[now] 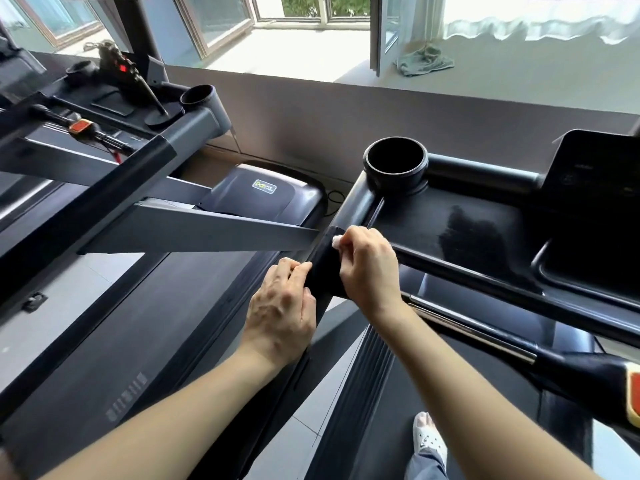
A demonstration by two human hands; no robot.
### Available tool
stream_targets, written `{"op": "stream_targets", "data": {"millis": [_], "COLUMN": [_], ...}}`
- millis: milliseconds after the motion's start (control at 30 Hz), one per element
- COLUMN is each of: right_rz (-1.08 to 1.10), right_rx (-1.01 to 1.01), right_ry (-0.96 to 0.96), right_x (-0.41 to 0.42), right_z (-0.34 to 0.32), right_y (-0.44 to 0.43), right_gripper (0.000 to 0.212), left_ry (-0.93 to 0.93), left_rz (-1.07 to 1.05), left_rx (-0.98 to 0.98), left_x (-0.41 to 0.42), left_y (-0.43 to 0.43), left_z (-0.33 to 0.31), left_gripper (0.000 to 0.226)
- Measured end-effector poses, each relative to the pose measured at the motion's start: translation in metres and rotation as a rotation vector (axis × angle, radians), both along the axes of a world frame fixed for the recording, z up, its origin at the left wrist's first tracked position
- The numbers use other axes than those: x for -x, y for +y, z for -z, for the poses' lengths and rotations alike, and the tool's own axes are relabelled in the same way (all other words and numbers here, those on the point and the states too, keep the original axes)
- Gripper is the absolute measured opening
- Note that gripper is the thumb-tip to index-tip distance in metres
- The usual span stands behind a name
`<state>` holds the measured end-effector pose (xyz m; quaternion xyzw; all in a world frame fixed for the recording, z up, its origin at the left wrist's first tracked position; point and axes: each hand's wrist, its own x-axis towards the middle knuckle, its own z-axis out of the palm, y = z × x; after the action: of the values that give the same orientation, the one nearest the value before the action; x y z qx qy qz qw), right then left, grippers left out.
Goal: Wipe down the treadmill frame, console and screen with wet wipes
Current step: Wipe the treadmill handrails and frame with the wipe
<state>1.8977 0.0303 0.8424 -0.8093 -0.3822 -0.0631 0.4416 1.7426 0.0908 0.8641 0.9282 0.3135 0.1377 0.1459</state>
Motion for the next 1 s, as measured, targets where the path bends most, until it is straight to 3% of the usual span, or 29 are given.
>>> {"op": "stream_targets", "data": {"millis": [167, 400, 600, 733, 1000], "right_rz": [-0.216, 0.031, -0.08, 0.038, -0.137], "right_rx": [-0.028, -0.021, -0.077, -0.101, -0.098], "right_ry": [-0.019, 0.083, 0.273, 0.353, 0.25], "right_x": [0.057, 0.034, 0.09, 0.066, 0.092], "right_z": [0.004, 0.003, 0.019, 0.018, 0.009], "right_y": [-0.026, -0.003, -0.035, -0.02, -0.032], "right_gripper": [0.02, 0.018, 0.015, 0.018, 0.013], "left_ry": [-0.03, -0.038, -0.067, -0.09, -0.146], "left_rz": [0.008, 0.005, -0.003, 0.001, -0.089], "left_rx": [0.027, 0.021, 0.034, 0.02, 0.132], "left_x": [0.0, 0.0, 0.0, 0.002, 0.011], "left_y": [0.001, 0.002, 0.004, 0.004, 0.001], "left_z": [-0.001, 0.0, 0.002, 0.004, -0.001], "left_gripper": [0.055, 0.053, 0.053, 0.05, 0.045]}}
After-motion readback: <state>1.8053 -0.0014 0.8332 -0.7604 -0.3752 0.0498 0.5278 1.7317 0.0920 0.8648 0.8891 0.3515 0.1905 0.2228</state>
